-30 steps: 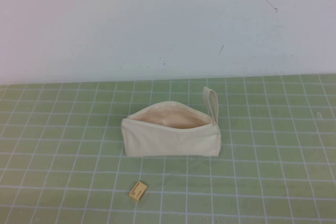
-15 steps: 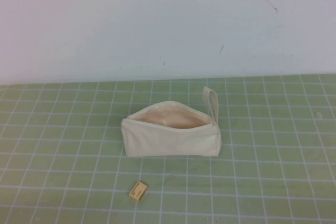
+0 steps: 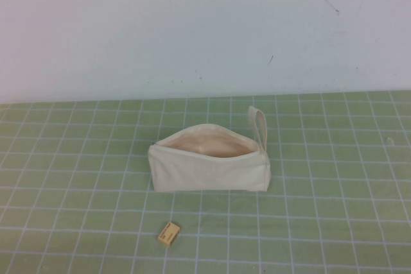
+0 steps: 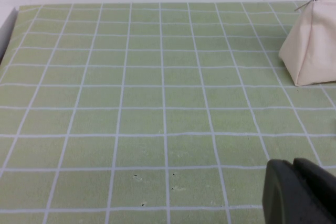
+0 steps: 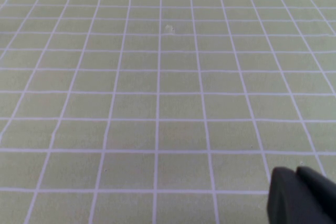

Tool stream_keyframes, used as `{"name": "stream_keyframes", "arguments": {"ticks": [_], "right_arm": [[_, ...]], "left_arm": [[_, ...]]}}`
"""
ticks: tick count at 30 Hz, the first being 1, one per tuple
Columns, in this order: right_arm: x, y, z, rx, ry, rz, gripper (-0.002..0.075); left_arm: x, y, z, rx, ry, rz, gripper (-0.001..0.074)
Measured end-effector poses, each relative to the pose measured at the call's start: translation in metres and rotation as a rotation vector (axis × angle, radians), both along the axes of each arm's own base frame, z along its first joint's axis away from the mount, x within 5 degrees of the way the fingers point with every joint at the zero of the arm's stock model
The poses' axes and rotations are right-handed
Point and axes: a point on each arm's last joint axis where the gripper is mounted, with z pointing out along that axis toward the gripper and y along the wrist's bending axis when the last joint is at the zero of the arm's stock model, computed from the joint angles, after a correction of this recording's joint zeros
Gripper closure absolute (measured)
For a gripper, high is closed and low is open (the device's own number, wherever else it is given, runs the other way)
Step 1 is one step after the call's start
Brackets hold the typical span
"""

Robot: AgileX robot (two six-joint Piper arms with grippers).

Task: Put eraser into pencil case

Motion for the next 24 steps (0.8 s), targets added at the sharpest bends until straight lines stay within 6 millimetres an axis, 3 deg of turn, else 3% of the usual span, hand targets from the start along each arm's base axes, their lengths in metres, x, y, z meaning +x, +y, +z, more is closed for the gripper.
{"name": "stream_keyframes", "arguments": {"ticks": [7,21,24], "right_arm": [[0.0,0.0,0.0,0.0,0.0,0.0,0.0727],[0.0,0.0,0.0,0.0,0.0,0.0,0.0727],[0.0,0.0,0.0,0.0,0.0,0.0,0.0727]], "left_arm": [[0.002,0.0,0.006,-0.007,-0.083,0.006,0.0736],[-0.008,0.002,0.071,0.064,-0.832,0.035,0.0736],[-0.011,0.002,0.083,0.055,-0.866,0.025,0.0736]]}}
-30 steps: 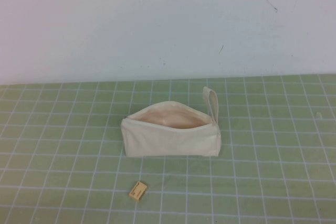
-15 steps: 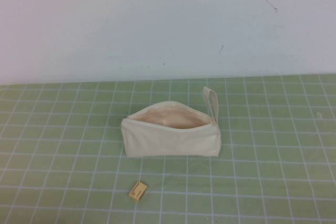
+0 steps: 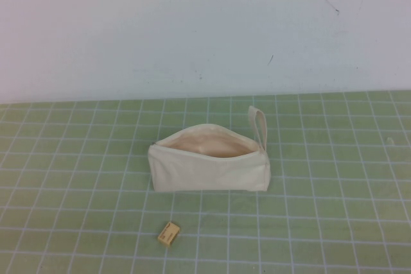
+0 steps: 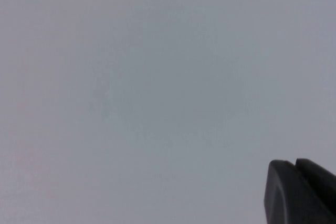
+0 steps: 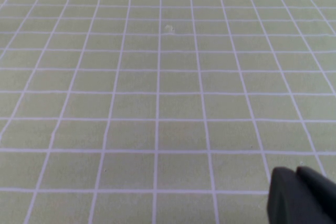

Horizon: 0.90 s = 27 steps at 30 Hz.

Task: Put eraser into pencil case

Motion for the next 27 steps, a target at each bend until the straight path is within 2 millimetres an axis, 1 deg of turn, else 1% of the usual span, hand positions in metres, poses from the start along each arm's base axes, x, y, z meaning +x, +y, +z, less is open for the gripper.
{"name": "stream_keyframes", "arguments": {"ticks": [1,4,7,9,12,14,17,18,20,23,25,27], "right_arm": [[0.0,0.0,0.0,0.0,0.0,0.0,0.0727],[0.0,0.0,0.0,0.0,0.0,0.0,0.0727],[0.0,0.0,0.0,0.0,0.0,0.0,0.0727],[0.0,0.0,0.0,0.0,0.0,0.0,0.0727],[0.0,0.0,0.0,0.0,0.0,0.0,0.0727],[0.0,0.0,0.0,0.0,0.0,0.0,0.0727],[0.0,0.0,0.0,0.0,0.0,0.0,0.0727],[0.0,0.0,0.0,0.0,0.0,0.0,0.0727],[0.0,0.0,0.0,0.0,0.0,0.0,0.0727],[0.0,0.0,0.0,0.0,0.0,0.0,0.0727],[0.0,0.0,0.0,0.0,0.0,0.0,0.0727],[0.0,0.0,0.0,0.0,0.0,0.0,0.0727]], "left_arm": [[-0.001,0.0,0.006,-0.004,0.029,-0.008,0.0736],[-0.008,0.002,0.039,-0.043,0.154,-0.021,0.0736],[-0.013,0.005,0.08,-0.074,0.286,-0.006,0.0736],[-0.009,0.006,0.101,-0.077,0.386,0.01,0.0736],[0.009,0.005,0.118,-0.059,0.545,0.035,0.0736],[0.024,0.004,0.119,0.005,0.651,0.061,0.0736],[0.053,0.001,0.111,0.12,0.801,0.086,0.0736],[0.063,0.0,0.106,0.134,0.844,0.083,0.0736],[0.082,-0.004,0.099,0.125,0.912,0.058,0.0736],[0.111,-0.012,0.087,0.044,0.99,0.003,0.0736],[0.128,-0.015,0.076,0.016,1.047,-0.011,0.0736],[0.147,-0.017,0.06,0.01,1.138,-0.013,0.0736]]}}
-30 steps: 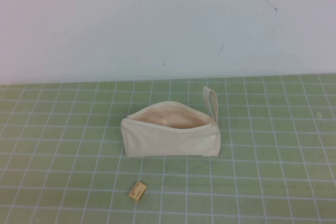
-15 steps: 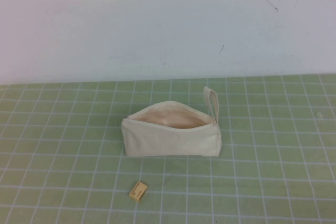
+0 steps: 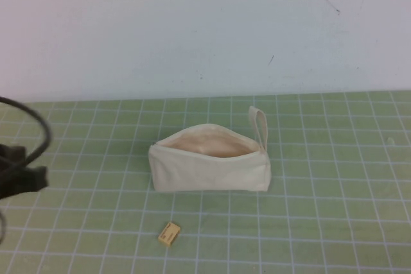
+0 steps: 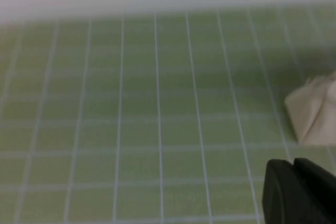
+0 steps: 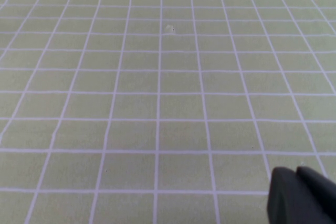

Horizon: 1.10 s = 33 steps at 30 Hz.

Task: Put eraser into pencil case
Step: Pick up the eraser from the table

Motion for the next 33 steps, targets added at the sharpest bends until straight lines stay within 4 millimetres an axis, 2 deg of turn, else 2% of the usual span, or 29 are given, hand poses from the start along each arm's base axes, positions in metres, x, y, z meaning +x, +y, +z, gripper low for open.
{"name": "stream_keyframes", "arguments": {"ticks": [4,7,11,14,18,20,21,27,29,33], "right_arm": [[0.0,0.0,0.0,0.0,0.0,0.0,0.0727],[0.0,0.0,0.0,0.0,0.0,0.0,0.0727],[0.0,0.0,0.0,0.0,0.0,0.0,0.0727],[0.0,0.0,0.0,0.0,0.0,0.0,0.0727],[0.0,0.0,0.0,0.0,0.0,0.0,0.0727],[0.0,0.0,0.0,0.0,0.0,0.0,0.0727],[0.0,0.0,0.0,0.0,0.0,0.0,0.0727],[0.0,0.0,0.0,0.0,0.0,0.0,0.0727],[0.0,0.0,0.0,0.0,0.0,0.0,0.0727],[0.0,0.0,0.0,0.0,0.0,0.0,0.0727]], "left_arm": [[0.034,-0.008,-0.037,-0.064,0.191,0.012,0.0736],[0.048,-0.022,-0.062,-0.042,0.292,-0.077,0.0736],[0.054,-0.056,-0.076,0.001,0.352,-0.24,0.0736],[0.053,-0.09,-0.083,0.048,0.38,-0.375,0.0736],[0.059,-0.121,-0.088,0.037,0.433,-0.425,0.0732],[0.066,-0.128,-0.09,0.045,0.472,-0.434,0.0701],[0.071,-0.131,-0.09,0.055,0.488,-0.44,0.0661],[0.094,-0.141,-0.105,0.148,0.586,-0.47,0.0365],[0.099,-0.143,-0.112,0.183,0.622,-0.479,0.0328],[0.107,-0.145,-0.13,0.242,0.683,-0.491,0.0335]]}}
